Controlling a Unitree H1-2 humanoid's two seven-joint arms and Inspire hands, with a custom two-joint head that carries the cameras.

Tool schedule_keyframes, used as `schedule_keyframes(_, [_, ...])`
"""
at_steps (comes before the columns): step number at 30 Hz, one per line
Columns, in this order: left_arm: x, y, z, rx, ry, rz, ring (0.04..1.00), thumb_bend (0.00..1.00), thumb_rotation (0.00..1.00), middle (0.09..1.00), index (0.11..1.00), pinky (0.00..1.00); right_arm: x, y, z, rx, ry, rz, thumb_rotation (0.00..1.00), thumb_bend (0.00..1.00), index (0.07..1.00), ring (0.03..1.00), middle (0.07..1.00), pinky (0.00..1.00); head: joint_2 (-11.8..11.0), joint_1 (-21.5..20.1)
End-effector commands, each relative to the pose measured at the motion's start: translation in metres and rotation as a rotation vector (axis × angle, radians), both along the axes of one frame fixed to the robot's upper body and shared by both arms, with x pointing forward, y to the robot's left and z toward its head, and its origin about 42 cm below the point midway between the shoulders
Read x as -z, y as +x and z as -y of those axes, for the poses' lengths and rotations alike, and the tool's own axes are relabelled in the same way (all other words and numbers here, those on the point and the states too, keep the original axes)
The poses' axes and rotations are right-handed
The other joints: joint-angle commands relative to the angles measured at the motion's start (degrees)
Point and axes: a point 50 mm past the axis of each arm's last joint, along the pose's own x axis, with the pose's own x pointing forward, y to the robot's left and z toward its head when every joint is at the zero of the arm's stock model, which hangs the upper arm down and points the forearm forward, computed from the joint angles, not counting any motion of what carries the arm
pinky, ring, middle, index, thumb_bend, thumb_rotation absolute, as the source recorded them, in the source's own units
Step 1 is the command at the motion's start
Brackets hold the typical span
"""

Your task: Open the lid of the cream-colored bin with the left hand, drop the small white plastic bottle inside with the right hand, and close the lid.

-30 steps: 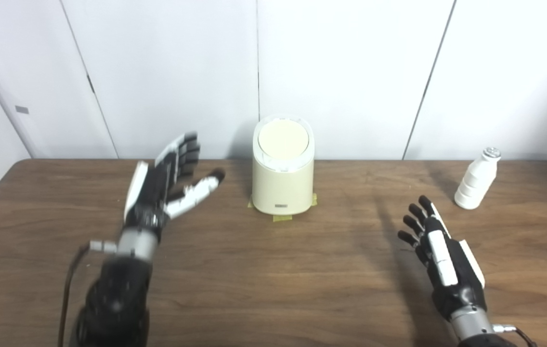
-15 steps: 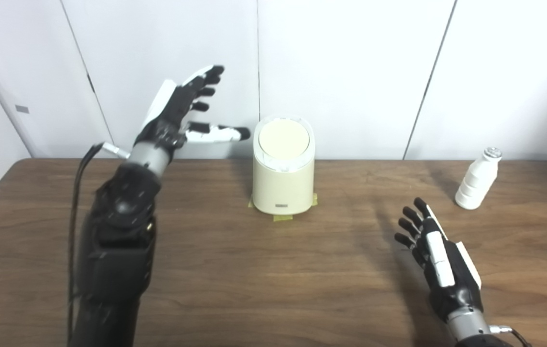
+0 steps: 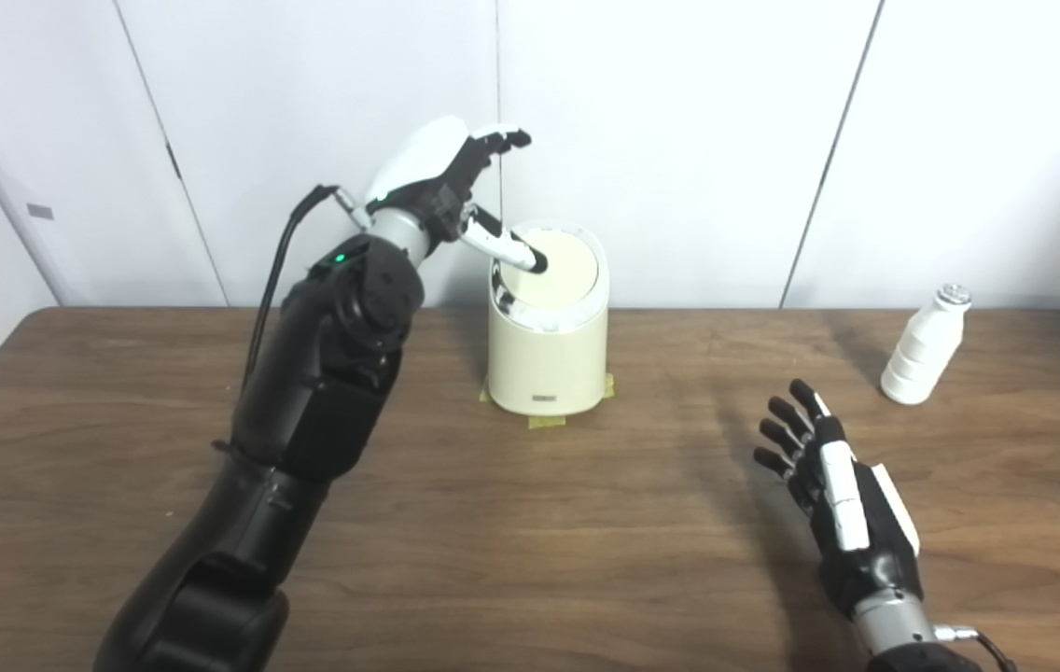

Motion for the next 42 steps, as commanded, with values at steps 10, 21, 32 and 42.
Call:
schedule_keyframes(10, [-0.025, 0.021, 0.02, 0.041, 0.278, 0.331, 0.873, 0.92, 0.08, 0.872, 0.876, 0.83, -0.015, 0.012, -0.006, -0.006, 0.015, 0.083, 0.94, 0.63, 0.954, 0.914, 0.931, 0.86, 0.0, -0.5])
schedule_keyframes(21, [-0.015, 0.027, 0.025, 0.053, 0.355, 0.397, 0.85, 0.95, 0.09, 0.841, 0.867, 0.85, -0.017, 0.011, -0.005, -0.011, 0.007, 0.092, 0.94, 0.65, 0.96, 0.923, 0.935, 0.87, 0.2, -0.8])
schedule_keyframes(32, [-0.014, 0.025, 0.028, 0.059, 0.36, 0.392, 0.846, 0.96, 0.12, 0.846, 0.876, 0.83, -0.018, 0.01, -0.004, -0.009, -0.011, 0.089, 0.93, 0.66, 0.961, 0.92, 0.934, 0.87, 0.6, -0.7])
schedule_keyframes(42, [-0.02, 0.023, 0.034, 0.047, 0.389, 0.331, 0.864, 0.97, 0.16, 0.863, 0.888, 0.81, -0.017, 0.01, -0.006, -0.005, -0.017, 0.071, 0.92, 0.66, 0.957, 0.919, 0.932, 0.85, 0.8, -0.7])
